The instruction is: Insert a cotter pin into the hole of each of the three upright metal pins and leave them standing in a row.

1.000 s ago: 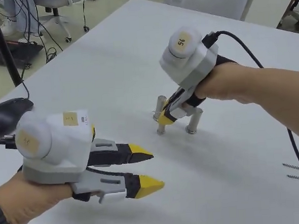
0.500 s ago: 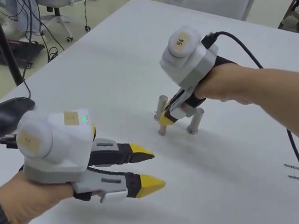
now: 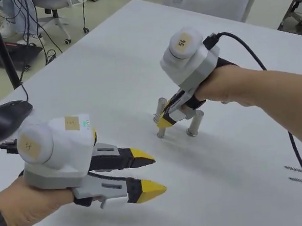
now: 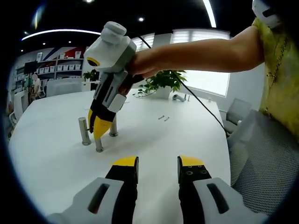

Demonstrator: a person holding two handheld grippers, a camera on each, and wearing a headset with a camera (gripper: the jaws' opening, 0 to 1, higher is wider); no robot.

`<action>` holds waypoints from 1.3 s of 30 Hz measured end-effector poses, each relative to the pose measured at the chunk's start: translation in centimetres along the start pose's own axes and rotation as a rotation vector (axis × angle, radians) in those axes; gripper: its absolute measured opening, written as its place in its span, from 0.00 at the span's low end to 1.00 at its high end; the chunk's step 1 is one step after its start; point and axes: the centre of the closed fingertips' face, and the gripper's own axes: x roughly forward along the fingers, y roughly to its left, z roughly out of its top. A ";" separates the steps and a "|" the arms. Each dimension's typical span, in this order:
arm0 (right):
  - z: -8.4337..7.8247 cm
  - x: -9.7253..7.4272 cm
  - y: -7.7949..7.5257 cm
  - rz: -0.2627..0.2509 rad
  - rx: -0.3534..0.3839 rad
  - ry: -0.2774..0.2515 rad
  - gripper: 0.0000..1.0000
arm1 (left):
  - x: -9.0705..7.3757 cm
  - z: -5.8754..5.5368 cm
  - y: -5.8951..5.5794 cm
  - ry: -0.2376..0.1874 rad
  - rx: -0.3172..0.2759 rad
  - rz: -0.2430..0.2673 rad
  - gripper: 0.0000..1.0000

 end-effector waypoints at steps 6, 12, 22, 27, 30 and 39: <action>0.1 -0.2 0.3 0.013 0.004 -0.008 0.20 | 0.0 -0.1 -0.1 0.004 -0.003 -0.003 0.32; 0.8 -1.5 0.1 0.004 0.040 -0.060 0.20 | 0.2 0.0 -0.3 0.005 -0.001 -0.005 0.32; 3.0 -5.0 -2.7 -0.073 0.131 -0.207 0.20 | 0.2 0.3 -0.4 0.000 0.005 -0.006 0.32; 2.8 -4.1 -4.8 -0.129 0.172 -0.199 0.21 | 0.1 0.4 -0.4 -0.005 0.007 -0.003 0.32; 2.1 -3.2 -4.9 -0.132 0.186 -0.172 0.24 | -0.1 0.4 -0.2 -0.008 0.007 0.003 0.32; 2.1 -0.4 -4.9 -0.110 0.167 -0.119 0.24 | -0.5 0.3 0.2 -0.023 -0.007 0.022 0.32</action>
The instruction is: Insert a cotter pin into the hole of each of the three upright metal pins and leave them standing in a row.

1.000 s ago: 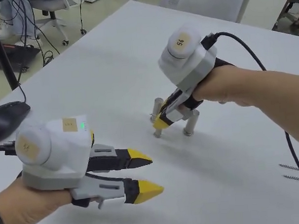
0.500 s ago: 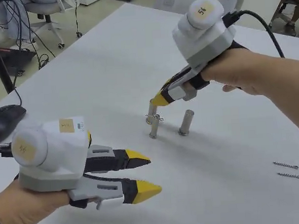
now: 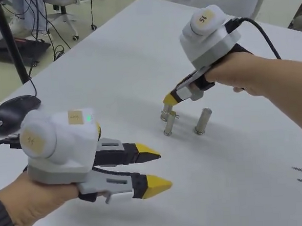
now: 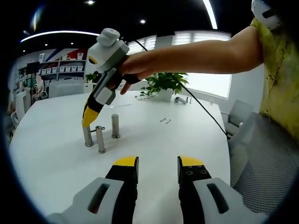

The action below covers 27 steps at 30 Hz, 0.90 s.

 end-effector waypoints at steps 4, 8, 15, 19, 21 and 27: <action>-0.3 0.4 0.0 0.000 -0.024 0.032 0.22 | -0.1 -0.1 0.1 -0.006 -0.006 0.008 0.32; -1.0 0.9 0.2 0.008 -0.036 0.056 0.21 | -0.1 -0.1 0.1 -0.007 -0.009 0.012 0.32; -1.2 1.3 0.2 0.017 -0.049 0.065 0.16 | 0.0 -0.2 0.2 -0.010 -0.014 0.017 0.32; -1.2 1.2 0.1 0.019 -0.059 0.067 0.15 | 0.0 -0.2 0.3 -0.010 -0.017 0.016 0.31; -1.2 1.2 0.1 0.020 -0.051 0.068 0.14 | 0.0 -0.3 0.3 -0.008 -0.018 0.017 0.31; -1.1 1.1 0.0 0.006 -0.064 0.070 0.12 | 0.0 -0.3 0.4 -0.008 -0.020 0.017 0.31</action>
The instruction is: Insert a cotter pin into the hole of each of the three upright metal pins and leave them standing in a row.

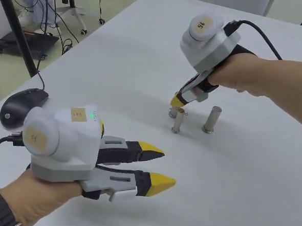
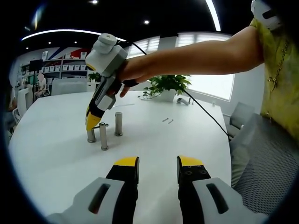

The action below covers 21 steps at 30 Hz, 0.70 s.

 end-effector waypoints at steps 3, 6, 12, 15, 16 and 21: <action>0.0 -0.1 -0.3 -0.004 0.006 0.003 0.12 | 0.0 0.0 0.0 -0.001 -0.002 0.000 0.31; -0.3 -0.2 -0.2 0.004 0.019 0.009 0.12 | 0.0 0.0 0.0 0.002 -0.003 -0.001 0.31; -0.2 -0.7 -0.4 -0.004 0.026 0.008 0.11 | 0.1 -0.1 -0.1 0.010 -0.003 -0.006 0.31; -0.1 -0.9 -0.7 -0.004 0.041 0.002 0.11 | 0.1 0.0 -0.2 0.011 -0.002 -0.009 0.31; -0.2 -1.1 -0.8 -0.006 0.042 0.003 0.11 | 0.1 0.0 -0.2 0.012 0.000 -0.009 0.31; -0.3 -2.7 -1.0 -0.018 0.049 -0.005 0.11 | 0.2 0.2 -0.3 0.015 0.004 -0.011 0.30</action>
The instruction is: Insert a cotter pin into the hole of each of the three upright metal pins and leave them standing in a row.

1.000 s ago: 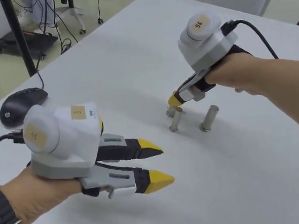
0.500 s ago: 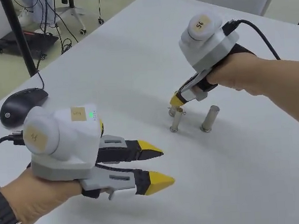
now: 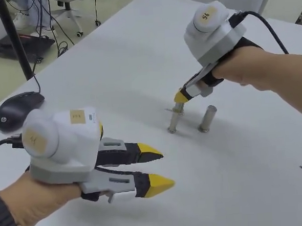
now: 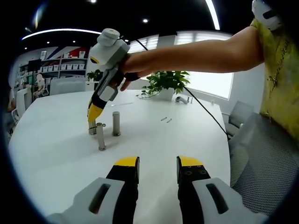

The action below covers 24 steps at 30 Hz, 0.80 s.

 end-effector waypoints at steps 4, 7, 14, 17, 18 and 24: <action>0.6 -1.4 -0.2 -0.013 -0.007 -0.020 0.11 | 0.2 0.2 -0.1 0.007 0.009 -0.003 0.30; 1.0 -2.8 0.0 -0.031 -0.023 -0.034 0.11 | 0.3 0.4 -0.2 0.011 0.018 -0.007 0.30; 1.4 -7.6 1.3 -0.075 -0.083 -0.056 0.11 | 0.1 1.0 -0.8 0.020 0.049 -0.013 0.30; 0.4 -9.9 2.8 -0.075 -0.091 -0.056 0.11 | -0.1 1.5 -1.3 0.026 0.071 -0.019 0.30; -0.1 -10.3 3.3 -0.072 -0.095 -0.052 0.11 | -0.2 1.6 -1.5 0.028 0.078 -0.020 0.30; -4.7 -10.9 7.2 -0.033 -0.089 -0.003 0.11 | -0.8 2.2 -2.2 0.037 0.105 -0.019 0.30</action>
